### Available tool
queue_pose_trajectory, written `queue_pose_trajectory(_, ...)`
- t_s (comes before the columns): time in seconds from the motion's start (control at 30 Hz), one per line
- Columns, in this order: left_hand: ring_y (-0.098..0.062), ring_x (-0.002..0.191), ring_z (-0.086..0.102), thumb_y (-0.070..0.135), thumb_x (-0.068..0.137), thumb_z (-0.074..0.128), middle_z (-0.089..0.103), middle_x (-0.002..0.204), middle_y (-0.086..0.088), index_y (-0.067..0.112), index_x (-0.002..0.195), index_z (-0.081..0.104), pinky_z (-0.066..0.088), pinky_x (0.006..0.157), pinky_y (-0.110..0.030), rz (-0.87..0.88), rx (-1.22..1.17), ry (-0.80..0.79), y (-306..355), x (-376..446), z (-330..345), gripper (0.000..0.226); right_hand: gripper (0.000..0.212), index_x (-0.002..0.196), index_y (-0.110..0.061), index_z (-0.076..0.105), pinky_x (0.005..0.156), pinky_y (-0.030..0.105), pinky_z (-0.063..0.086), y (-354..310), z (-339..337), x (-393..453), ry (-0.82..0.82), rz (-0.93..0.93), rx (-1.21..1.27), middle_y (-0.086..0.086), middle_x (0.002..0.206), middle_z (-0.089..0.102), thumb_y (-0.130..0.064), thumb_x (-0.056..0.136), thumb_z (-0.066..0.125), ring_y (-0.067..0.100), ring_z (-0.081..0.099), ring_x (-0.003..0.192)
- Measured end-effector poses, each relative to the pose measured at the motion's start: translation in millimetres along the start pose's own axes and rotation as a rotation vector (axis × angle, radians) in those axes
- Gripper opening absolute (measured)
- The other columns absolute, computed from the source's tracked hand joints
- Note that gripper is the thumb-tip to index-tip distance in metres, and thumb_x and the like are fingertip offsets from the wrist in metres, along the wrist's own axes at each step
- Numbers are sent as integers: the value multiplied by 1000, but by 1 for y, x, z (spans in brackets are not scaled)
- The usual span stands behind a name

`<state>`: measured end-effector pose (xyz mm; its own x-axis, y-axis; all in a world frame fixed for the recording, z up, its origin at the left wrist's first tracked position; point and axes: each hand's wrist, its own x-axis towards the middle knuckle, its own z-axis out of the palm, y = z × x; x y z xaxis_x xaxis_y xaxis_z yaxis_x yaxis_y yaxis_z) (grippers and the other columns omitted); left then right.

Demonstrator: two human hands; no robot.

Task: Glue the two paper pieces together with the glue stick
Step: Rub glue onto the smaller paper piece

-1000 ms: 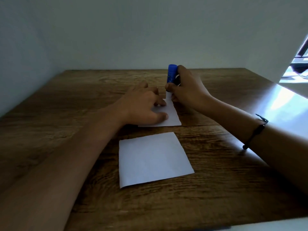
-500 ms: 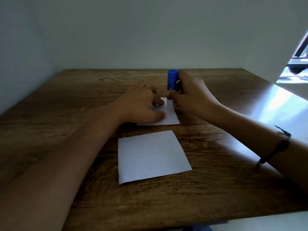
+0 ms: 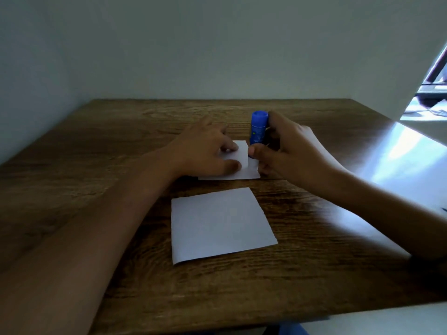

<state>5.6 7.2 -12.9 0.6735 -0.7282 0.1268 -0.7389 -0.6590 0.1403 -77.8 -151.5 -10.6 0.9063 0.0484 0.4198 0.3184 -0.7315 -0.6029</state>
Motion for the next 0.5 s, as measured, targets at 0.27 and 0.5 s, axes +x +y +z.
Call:
queue_pose_trajectory(0.27, -14, 95, 34, 49, 79, 51, 46, 104, 1, 25, 123, 51, 29, 76, -33, -1, 22, 27, -3, 2, 3, 50, 23, 99, -17, 51, 65, 34, 54, -1, -6, -13, -20, -7, -20, 1, 87, 64, -27, 82, 63, 14, 63, 66)
queue_pose_trajectory(0.5, -22, 109, 40, 64, 77, 39, 50, 122, -8, 22, 120, 50, 33, 90, -40, -105, 164, 80, -7, 5, 12, 61, 49, 123, -23, 39, 49, 17, 49, 8, -9, -3, 80, 101, 250, 7, 70, 67, -22, 82, 65, 9, 63, 51)
